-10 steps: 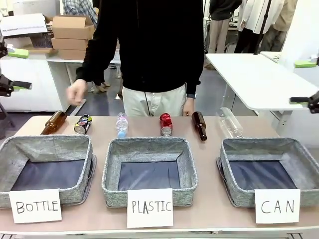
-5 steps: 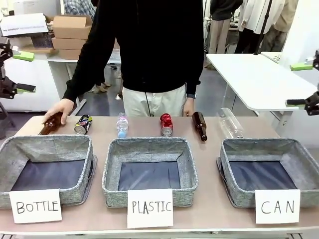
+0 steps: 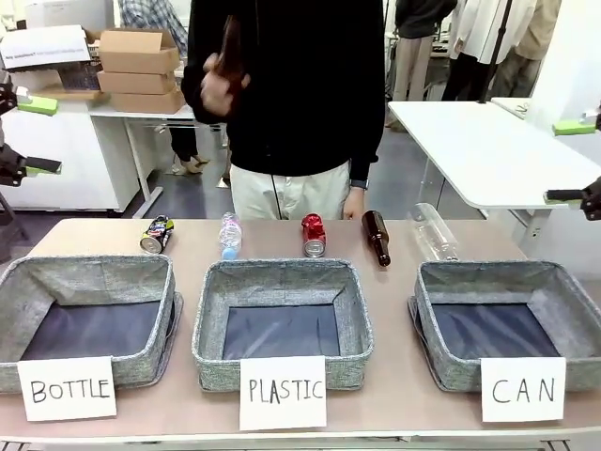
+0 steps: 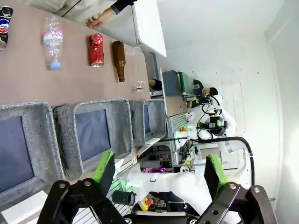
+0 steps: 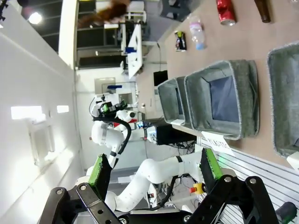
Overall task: Sort the can waste into the basket.
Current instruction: Pick up the can waste from the table and place it in the right Fabric basket.
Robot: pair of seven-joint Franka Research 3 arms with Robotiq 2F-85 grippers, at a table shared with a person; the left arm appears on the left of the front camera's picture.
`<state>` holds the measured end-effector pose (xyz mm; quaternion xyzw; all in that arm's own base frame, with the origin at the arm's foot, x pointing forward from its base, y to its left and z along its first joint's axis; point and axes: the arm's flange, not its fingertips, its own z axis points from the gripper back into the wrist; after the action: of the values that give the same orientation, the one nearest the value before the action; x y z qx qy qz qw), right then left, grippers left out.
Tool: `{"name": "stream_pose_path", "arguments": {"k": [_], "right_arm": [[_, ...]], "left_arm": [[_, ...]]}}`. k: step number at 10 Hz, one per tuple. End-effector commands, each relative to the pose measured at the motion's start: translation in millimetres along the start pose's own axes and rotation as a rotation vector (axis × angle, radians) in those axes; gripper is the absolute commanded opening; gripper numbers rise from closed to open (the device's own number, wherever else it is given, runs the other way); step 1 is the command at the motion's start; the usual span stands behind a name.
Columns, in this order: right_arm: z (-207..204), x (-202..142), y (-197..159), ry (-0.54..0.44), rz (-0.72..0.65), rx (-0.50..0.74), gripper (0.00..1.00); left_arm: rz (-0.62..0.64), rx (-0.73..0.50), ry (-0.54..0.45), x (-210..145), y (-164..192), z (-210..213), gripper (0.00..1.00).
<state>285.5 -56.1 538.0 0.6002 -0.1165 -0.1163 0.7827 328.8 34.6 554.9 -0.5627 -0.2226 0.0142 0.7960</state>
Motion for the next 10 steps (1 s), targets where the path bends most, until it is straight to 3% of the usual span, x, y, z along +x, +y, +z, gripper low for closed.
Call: {"name": "stream_pose_path", "arguments": {"k": [1,2,3,4,8,9,10], "right_arm": [[-20,5,13,0.006,0.024,-0.092,1.0],[-53,14,29,0.056,0.082,-0.219,1.0],[-77,25,39,0.064,0.115,-0.266,1.0],[-28,1,12,0.032,0.034,-0.095,1.0],[-38,6,16,0.031,0.043,-0.126,1.0],[-62,12,27,0.037,0.062,-0.276,1.0],[-117,29,46,0.132,0.17,-0.428,1.0]], "left_arm": [[-0.023,-0.023,-0.003,3,-1,-3,1.0],[-0.023,-0.023,-0.003,3,-1,-3,1.0],[-0.023,-0.023,-0.003,3,-1,-3,1.0],[-0.023,-0.023,-0.003,3,-1,-3,1.0],[-0.023,-0.023,-0.003,3,-1,-3,1.0],[-0.023,-0.023,-0.003,3,-1,-3,1.0],[-0.023,-0.023,-0.003,3,-1,-3,1.0]]}}
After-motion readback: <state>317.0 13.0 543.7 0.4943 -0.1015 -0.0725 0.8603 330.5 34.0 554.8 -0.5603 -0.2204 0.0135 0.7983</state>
